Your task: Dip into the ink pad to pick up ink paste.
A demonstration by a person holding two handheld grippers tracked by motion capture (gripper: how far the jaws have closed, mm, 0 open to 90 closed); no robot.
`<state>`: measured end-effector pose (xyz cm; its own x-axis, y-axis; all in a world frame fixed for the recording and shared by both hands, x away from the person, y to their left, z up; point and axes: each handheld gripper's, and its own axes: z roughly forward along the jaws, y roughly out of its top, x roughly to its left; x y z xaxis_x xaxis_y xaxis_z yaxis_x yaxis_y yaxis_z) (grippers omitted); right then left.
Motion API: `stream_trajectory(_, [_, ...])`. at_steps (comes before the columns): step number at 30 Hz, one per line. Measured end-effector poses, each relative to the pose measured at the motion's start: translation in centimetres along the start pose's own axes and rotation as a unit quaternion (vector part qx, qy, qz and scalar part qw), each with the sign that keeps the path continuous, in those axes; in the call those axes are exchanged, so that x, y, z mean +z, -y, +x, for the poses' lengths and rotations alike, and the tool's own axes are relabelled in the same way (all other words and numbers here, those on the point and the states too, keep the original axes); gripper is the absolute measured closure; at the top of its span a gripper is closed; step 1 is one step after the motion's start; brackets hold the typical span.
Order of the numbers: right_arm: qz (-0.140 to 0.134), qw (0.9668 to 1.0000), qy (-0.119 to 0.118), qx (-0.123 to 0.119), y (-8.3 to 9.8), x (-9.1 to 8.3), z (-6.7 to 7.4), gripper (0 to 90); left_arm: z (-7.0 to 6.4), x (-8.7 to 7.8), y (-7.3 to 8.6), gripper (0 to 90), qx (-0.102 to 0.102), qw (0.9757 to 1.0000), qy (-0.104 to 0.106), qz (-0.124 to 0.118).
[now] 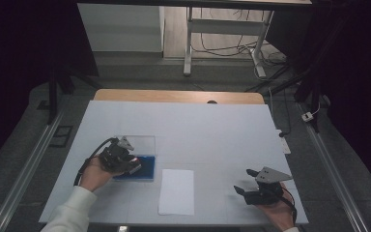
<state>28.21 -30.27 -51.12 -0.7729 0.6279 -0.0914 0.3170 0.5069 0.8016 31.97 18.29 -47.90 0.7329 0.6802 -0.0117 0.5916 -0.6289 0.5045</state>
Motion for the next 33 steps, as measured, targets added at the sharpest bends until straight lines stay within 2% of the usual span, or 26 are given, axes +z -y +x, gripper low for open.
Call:
stream_trajectory(6, [0.000, 1.0000, 0.001, -0.001, -0.01, 0.01, 0.03, 21.3, 0.00, 0.11, -0.11, 70.6, -0.002, 1.0000, 0.000, 0.004])
stream_trajectory(16, [0.000, 1.0000, 0.000, -0.002, -0.03, 0.01, 0.07, 21.3, -0.43, 0.42, -0.34, 70.9, 0.004, 0.9998, -0.011, 0.018])
stream_trajectory(23, [0.005, 1.0000, -0.001, -0.004, -0.10, 0.04, 0.14, 21.2, -0.80, 0.57, -0.34, 71.1, 0.008, 0.9995, -0.022, 0.019])
stream_trajectory(33, [0.003, 1.0000, -0.001, -0.006, -0.16, 0.10, 0.23, 21.3, -0.83, 0.65, -0.36, 71.2, 0.011, 0.9995, -0.022, 0.021])
